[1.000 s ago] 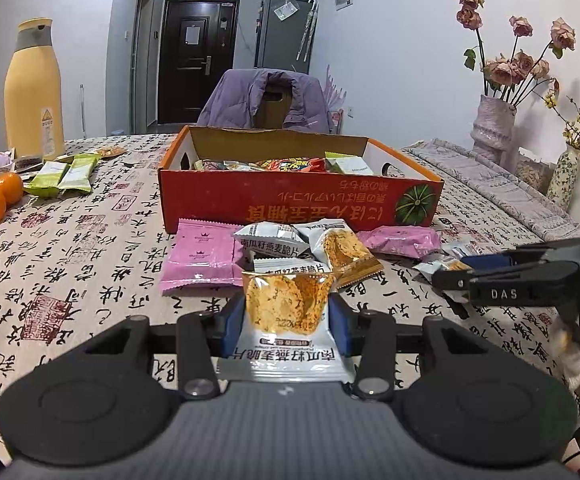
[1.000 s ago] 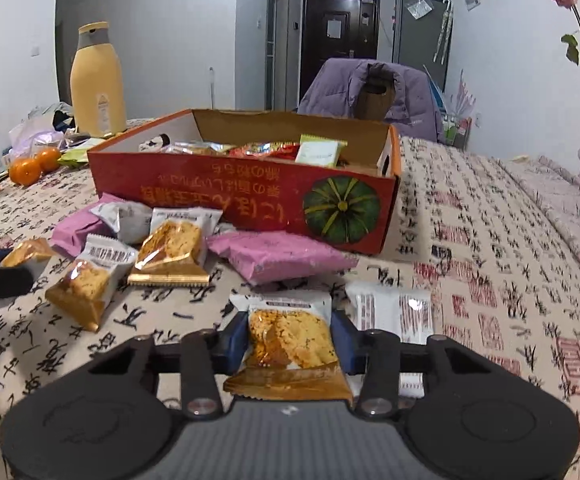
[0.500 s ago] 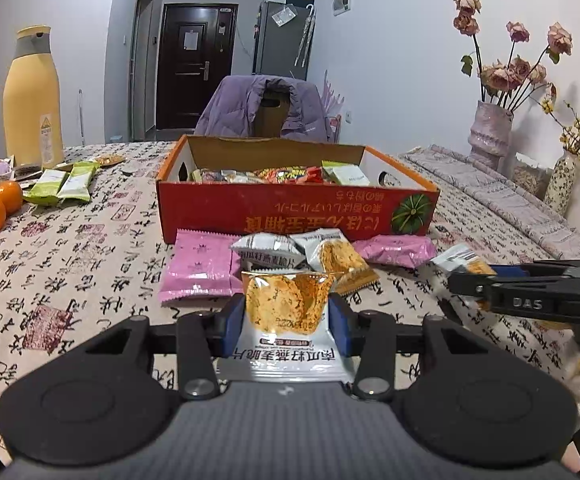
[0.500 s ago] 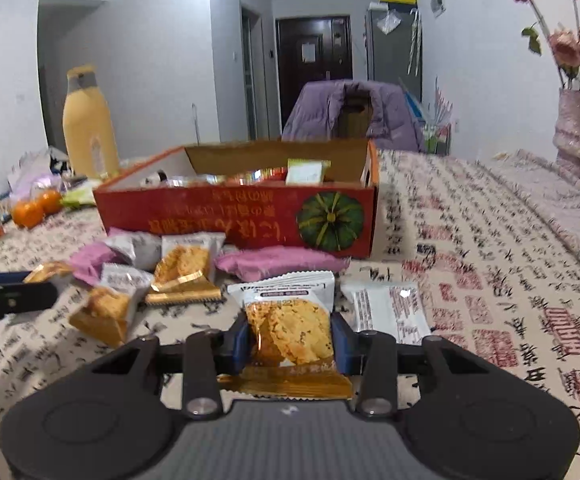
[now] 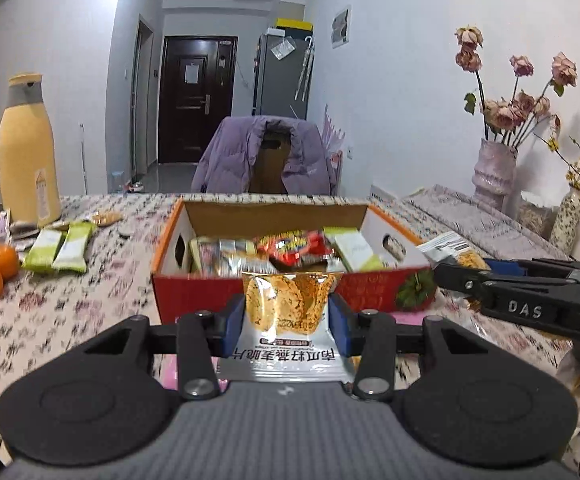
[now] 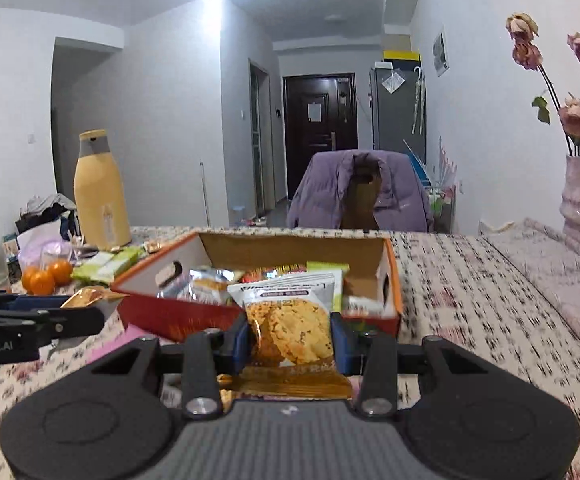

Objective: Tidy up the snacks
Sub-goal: 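Carry both biscuit packets into the box and open both grippers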

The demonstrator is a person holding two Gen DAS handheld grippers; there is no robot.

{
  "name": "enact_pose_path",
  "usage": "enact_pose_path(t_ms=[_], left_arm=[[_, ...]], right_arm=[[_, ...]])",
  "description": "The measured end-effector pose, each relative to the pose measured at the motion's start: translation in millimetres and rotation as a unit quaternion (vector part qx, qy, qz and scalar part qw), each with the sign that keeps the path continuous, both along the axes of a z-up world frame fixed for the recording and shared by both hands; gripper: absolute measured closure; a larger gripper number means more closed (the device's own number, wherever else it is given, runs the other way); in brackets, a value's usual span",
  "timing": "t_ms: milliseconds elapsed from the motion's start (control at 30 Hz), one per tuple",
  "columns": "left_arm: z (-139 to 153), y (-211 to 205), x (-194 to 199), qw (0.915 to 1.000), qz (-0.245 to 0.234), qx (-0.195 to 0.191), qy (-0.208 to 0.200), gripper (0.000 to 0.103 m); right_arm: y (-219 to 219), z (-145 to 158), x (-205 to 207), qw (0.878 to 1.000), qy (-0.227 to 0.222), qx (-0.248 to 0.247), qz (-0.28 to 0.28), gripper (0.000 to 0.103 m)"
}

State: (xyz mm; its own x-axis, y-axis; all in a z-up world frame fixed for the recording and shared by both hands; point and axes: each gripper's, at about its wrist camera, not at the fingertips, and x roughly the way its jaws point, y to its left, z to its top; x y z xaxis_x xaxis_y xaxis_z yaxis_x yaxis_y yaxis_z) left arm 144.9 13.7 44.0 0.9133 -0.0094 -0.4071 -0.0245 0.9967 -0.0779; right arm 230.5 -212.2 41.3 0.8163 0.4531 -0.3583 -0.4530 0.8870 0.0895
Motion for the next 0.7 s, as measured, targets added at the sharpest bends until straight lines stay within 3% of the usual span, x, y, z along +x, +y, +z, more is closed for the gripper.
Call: enact_pose_path(t_ms=[400,700], left_arm=[[19,13,76,0.9989,0.043,0.003,-0.017,0.058],[9,21,131,0.9975,0.07,0.004,-0.01,0.058]], right_arm=[[35,19,69,1.0,-0.007,0.012,-0.017,0.063],[56,3,115,0.999,0.003,0.008,-0.039,0.063]])
